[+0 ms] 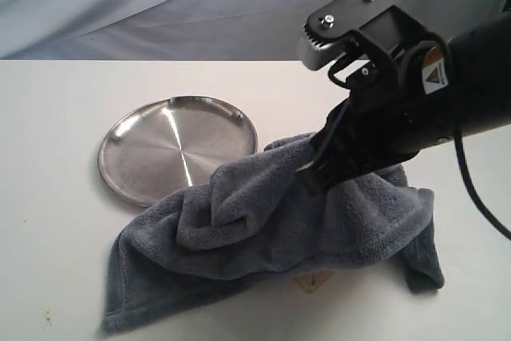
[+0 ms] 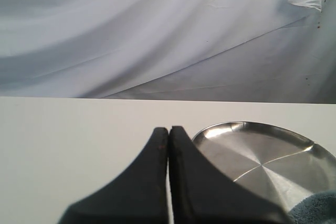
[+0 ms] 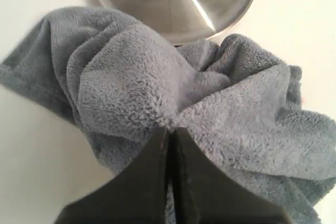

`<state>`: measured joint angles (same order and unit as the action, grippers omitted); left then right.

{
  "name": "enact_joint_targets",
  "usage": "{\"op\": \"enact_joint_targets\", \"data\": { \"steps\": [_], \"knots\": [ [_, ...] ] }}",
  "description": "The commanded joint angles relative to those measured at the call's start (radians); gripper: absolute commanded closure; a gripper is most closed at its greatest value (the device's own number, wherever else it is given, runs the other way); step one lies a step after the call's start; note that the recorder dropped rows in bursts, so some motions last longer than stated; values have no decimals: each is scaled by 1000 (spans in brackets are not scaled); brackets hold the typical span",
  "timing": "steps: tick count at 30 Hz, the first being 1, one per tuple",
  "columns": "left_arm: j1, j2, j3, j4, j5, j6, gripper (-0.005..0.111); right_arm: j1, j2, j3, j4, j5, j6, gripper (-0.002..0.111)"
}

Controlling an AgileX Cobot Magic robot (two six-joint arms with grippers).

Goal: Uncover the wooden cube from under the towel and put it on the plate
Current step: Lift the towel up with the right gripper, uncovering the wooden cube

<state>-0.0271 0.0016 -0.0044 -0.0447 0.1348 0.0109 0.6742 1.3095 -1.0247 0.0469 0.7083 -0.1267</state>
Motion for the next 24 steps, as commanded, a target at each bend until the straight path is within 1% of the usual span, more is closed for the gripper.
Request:
{"op": "enact_joint_targets", "data": {
  "steps": [1,8,10,13,17,21,24],
  "knots": [
    [-1,-2,4,1,-2,-1,105,3,-55,4,4,-68,-4,108],
    [-1,-2,4,1,-2,-3,105,3,-117,4,1,-209,-2,108],
    [-1,-2,4,1,-2,-3,105,3,-132,4,-30,-278,-2,108],
    [-1,-2,4,1,-2,-1,105,-4,-137,4,-70,-332,-2,108],
    [-1,-2,4,1,-2,-1,105,-86,-140,4,-96,-399,0,108],
    [-1,-2,4,1,-2,-3,105,-216,-140,4,-96,-533,29,108],
    [-1,-2,4,1,-2,-3,105,-264,-140,4,-77,-661,34,108]
  ]
}}
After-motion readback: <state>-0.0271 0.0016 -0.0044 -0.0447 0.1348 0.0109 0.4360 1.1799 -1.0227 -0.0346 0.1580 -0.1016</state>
